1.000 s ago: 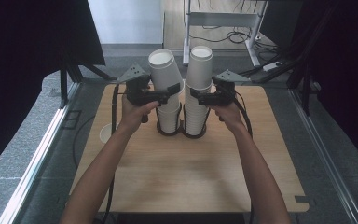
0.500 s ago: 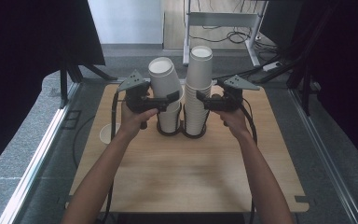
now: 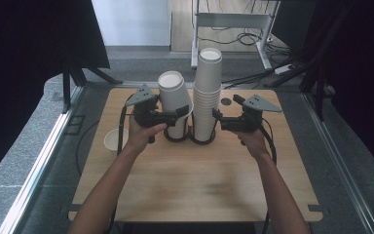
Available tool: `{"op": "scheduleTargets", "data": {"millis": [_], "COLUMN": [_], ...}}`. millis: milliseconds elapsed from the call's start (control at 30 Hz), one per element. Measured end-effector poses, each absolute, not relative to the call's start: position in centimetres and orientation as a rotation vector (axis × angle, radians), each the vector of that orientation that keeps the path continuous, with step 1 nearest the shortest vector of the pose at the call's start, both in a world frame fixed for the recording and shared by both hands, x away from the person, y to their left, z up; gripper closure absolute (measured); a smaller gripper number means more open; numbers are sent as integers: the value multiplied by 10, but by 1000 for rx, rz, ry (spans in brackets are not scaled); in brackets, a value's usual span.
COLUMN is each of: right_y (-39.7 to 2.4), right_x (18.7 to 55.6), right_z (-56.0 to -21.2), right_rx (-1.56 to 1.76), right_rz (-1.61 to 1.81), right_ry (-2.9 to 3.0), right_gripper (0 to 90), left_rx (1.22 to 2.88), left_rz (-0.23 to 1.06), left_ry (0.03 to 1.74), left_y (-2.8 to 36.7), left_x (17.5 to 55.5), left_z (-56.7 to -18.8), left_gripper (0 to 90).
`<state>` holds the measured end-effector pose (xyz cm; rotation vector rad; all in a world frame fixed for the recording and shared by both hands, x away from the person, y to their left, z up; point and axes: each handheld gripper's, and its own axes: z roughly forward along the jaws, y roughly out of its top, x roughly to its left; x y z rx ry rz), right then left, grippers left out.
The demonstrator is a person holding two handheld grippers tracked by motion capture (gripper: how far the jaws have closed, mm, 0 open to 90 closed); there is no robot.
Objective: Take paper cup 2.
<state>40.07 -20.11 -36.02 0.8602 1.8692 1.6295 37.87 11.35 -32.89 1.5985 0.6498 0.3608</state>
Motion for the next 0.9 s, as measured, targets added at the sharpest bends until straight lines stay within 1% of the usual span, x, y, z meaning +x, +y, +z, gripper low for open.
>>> {"op": "scheduleTargets", "data": {"millis": [367,700,833,900], "right_y": [-212,-214,-210,-210], "right_x": [382,364,355,352], "right_z": [-380,-396,-403,-408], "right_rx": [849,838,821,822], "right_rz": [1636,1645,1623,1645], "right_ry": [1871,1876,1897,1900], "right_gripper": [61,101,104,118], "left_rx": [1621,1632,1650,1665], "left_rz": [369,353,367,406], "left_ry": [665,655,654,652], "left_y": [111,107,105,107], "left_x": [366,345,337,333], "left_z": [-347,-371,-379,-382], "left_gripper": [130,130,130,130]}}
